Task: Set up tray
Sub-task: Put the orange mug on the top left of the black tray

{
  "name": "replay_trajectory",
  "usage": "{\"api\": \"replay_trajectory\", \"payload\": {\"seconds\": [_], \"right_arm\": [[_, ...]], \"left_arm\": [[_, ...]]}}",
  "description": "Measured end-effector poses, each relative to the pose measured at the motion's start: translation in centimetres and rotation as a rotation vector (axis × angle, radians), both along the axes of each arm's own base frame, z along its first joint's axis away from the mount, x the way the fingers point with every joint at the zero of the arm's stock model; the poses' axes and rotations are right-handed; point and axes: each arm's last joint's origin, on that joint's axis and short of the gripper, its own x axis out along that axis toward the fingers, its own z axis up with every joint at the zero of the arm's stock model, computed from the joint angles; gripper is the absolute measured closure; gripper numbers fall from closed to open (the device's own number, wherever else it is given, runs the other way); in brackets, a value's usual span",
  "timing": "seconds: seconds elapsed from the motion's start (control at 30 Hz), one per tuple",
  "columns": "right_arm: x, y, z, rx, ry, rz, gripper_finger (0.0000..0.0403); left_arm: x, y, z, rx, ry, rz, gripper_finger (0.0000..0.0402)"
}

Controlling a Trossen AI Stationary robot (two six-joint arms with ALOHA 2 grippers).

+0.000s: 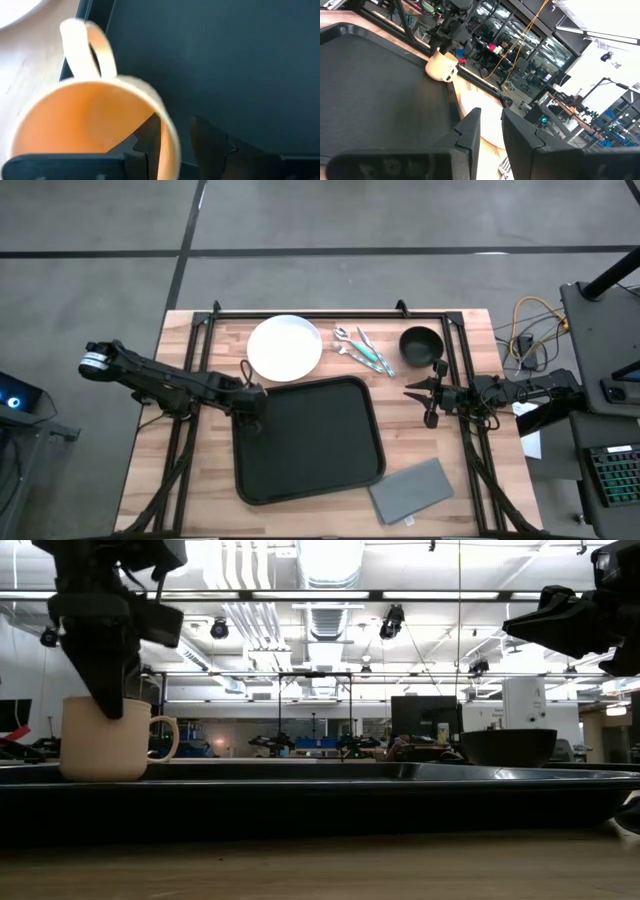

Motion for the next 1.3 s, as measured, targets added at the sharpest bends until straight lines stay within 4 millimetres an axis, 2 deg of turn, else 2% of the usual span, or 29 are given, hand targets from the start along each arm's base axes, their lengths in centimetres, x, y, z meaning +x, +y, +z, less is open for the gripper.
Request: {"api": "replay_trajectory", "payload": {"seconds": [0.37,0.47,0.63,0.83,0.93,1.1,1.3], "right_arm": [[0.0,0.0,0.0,0.0,0.0,0.0,0.0335],[0.0,0.0,0.0,0.0,0.0,0.0,0.0335],[0.0,0.0,0.0,0.0,0.0,0.0,0.0335],[0.0,0.0,0.0,0.0,0.0,0.0,0.0335],[0.0,0.0,0.0,0.0,0.0,0.0,0.0335],[0.0,0.0,0.0,0.0,0.0,0.0,0.0335],[0.0,0.0,0.0,0.0,0.0,0.0,0.0335]], "left_arm": [[1.6,-0.3,3.9,0.022,-0.135,-0.11,0.0316],[1.8,-0.2,4.4,0.042,-0.154,-0.099,0.0316],[1.7,-0.2,4.2,0.041,-0.145,-0.096,0.0316],[1.4,-0.3,2.8,-0.02,-0.122,-0.115,0.0316],[1.8,-0.6,2.1,-0.077,-0.171,-0.143,0.0316],[2.5,-0.9,2.1,-0.13,-0.265,-0.178,0.0316],[2.0,-0.8,0.9,-0.142,-0.216,-0.171,0.0316]]}}
